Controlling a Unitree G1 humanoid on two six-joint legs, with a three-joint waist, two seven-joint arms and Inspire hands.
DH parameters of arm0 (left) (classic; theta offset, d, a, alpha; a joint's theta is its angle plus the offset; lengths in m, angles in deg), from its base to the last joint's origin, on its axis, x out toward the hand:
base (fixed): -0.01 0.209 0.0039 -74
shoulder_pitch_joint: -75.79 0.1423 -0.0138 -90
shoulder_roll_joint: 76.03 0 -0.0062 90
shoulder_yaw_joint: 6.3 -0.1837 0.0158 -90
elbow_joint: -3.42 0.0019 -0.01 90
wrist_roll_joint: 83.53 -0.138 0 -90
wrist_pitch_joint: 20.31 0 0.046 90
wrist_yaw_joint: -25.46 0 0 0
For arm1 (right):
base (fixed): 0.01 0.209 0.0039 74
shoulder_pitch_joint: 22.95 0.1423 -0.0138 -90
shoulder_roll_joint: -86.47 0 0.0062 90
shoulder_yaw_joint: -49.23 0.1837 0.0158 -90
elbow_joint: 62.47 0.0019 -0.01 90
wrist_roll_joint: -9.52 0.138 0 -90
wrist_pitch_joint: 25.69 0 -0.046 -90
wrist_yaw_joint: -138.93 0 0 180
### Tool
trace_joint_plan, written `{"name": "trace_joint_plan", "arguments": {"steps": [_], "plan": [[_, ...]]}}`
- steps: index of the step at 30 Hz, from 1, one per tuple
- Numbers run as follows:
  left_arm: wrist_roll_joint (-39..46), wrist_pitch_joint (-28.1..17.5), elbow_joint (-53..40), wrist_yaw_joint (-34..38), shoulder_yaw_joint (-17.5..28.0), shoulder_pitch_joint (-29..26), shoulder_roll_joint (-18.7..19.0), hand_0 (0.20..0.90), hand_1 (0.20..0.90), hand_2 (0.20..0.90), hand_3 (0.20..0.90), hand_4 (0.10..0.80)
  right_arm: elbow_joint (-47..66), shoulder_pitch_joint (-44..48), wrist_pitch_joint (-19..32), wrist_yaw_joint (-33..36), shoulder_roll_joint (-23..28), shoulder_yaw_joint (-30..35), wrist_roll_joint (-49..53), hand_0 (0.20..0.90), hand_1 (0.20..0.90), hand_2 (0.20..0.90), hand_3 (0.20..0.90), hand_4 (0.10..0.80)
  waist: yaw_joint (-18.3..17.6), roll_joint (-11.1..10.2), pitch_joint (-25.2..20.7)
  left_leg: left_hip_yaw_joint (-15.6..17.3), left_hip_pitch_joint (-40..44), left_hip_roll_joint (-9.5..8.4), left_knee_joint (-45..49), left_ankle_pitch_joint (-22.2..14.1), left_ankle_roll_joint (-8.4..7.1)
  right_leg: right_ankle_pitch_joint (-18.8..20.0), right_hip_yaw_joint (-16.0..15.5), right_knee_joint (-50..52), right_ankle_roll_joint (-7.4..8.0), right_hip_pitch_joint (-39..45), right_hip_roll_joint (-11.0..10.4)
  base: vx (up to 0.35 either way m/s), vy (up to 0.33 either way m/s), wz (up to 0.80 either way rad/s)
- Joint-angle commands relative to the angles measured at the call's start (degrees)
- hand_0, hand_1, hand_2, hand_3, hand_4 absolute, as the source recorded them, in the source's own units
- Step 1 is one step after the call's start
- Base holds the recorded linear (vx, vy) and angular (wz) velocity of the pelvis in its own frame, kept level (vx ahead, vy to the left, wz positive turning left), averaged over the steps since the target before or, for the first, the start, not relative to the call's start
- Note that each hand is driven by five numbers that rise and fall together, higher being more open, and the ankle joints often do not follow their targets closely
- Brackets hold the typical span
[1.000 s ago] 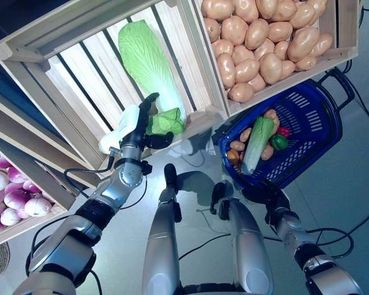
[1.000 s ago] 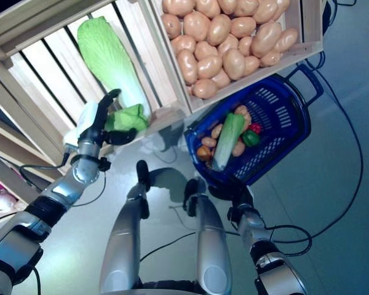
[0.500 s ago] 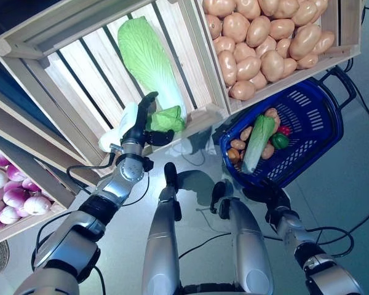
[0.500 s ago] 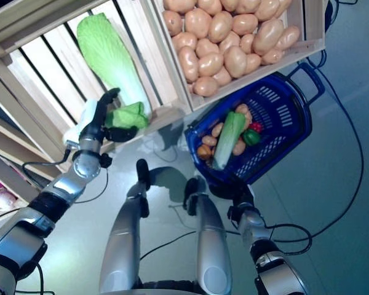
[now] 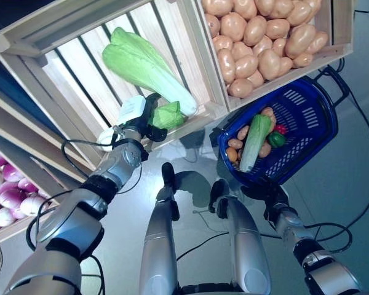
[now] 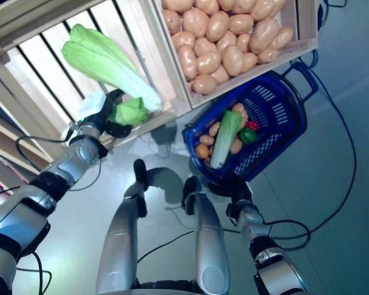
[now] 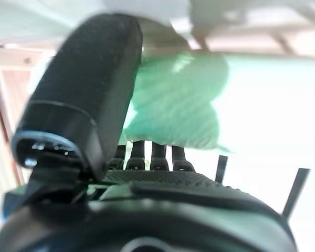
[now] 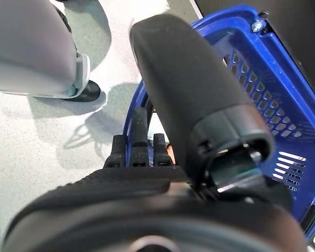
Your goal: Put vegetables into the basket
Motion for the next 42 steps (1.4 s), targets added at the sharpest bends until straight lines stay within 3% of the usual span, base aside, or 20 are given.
{"name": "trace_joint_plan", "arguments": {"steps": [1,2,22,23,25,26,29,36,42], "plan": [[-0.45,1.69,4.18,-4.05,-0.65,-1.04,-1.55,0.373,0.373,0.373,0.373,0.449,1.62,0.22,1.26,-1.02,2.64,0.09,0.25,0.9,0.9,0.9,0.9,0.8,-1.89,0.57,-0.1,0.97,-0.42,0.5,11.11,-12.94,-1.88,8.13,1.72,-10.11,1.11,1.06,1.93,-0.008,0.009,-0.07],[-0.5,1.51,4.38,-4.13,-0.7,-1.04,-1.56,0.3,0.3,0.3,0.3,0.4,1.59,0.28,1.21,-0.96,2.64,0.1,0.2,0.9,0.9,0.9,0.9,0.8,-1.9,0.61,-0.1,0.96,-0.48,0.5,11.14,-12.95,-1.89,8.15,1.73,-10.1,1.12,1.01,1.91,0.0,0.0,0.0],[0.11,-1.08,3.24,-2.38,1.01,1.24,-1.83,0.3,0.3,0.3,0.3,0.4,1.32,0.4,1.8,-0.31,2.06,0.24,0.26,0.9,0.9,0.9,0.9,0.8,-1.0,0.6,-0.1,0.48,0.95,0.12,9.97,-12.85,-2.02,7.8,1.29,-11.15,1.01,2.89,1.86,-0.003,-0.003,-0.01],[0.71,-1.33,3.02,-2.15,1.34,1.04,-1.64,0.3,0.3,0.3,0.3,0.4,1.53,0.72,1.68,-0.3,2.15,0.42,0.36,0.9,0.9,0.9,0.9,0.8,-0.97,0.62,-0.1,0.71,0.13,0.16,9.47,-11.42,-1.6,8.98,1.04,-11.53,0.53,2.07,1.87,-0.06,-0.007,0.0],[1.6,-2.31,2.98,-1.71,1.57,1.71,-1.63,0.3,0.3,0.3,0.3,0.4,1.37,0.24,1.74,-0.5,2.08,0.38,0.2,0.9,0.9,0.9,0.9,0.8,-0.89,0.61,-0.1,0.36,1.49,0.03,9.69,-12.8,-2.04,7.74,1.32,-11.22,1.07,3.42,1.88,0.0,0.0,0.0],[2.12,-2.94,2.39,-1.22,2.04,1.66,-1.55,0.3,0.3,0.3,0.3,0.4,1.55,0.53,1.77,-0.26,1.99,0.4,0.07,0.9,0.9,0.9,0.9,0.8,-0.84,0.63,-0.1,0.67,0.84,0.12,9.11,-11.36,-1.65,8.93,1.09,-11.68,0.6,2.76,1.92,0.0,0.0,0.0],[4.06,-6.28,0.05,-0.08,3.64,2.84,-0.85,0.3,0.3,0.3,0.3,0.4,1.89,-0.43,2.25,-0.15,1.91,0.82,0.48,0.9,0.9,0.9,0.9,0.8,-0.52,0.6,-0.1,0.56,2.57,-0.13,8.18,-11.39,-1.62,8.82,0.99,-12.54,0.66,4.54,2.02,-0.024,-0.007,0.0],[7.02,-13.45,-15.13,2.09,9.97,10.51,3.45,0.3,0.3,0.3,0.3,0.4,3.15,-4.94,3.06,0.11,1.99,3.13,0.39,0.9,0.9,0.9,0.9,0.8,1.13,1.45,-0.1,0.1,10.95,-1.0,4.01,-11.31,-1.71,8.87,0.73,-17.45,0.99,13.31,2.45,0.017,-0.003,0.01],[11.18,-19.39,-27.88,1.05,18.77,21.55,3.18,0.3,0.3,0.3,0.3,0.4,3.78,-11.05,4.58,0.37,1.52,5.45,-0.75,0.9,0.9,0.9,0.9,0.8,2.87,2.38,-3.7,-0.69,17.29,-2.15,-2.03,-10.07,-2.02,10.02,-0.75,-23.7,1.75,20.36,1.46,0.082,0.01,0.08]]}}
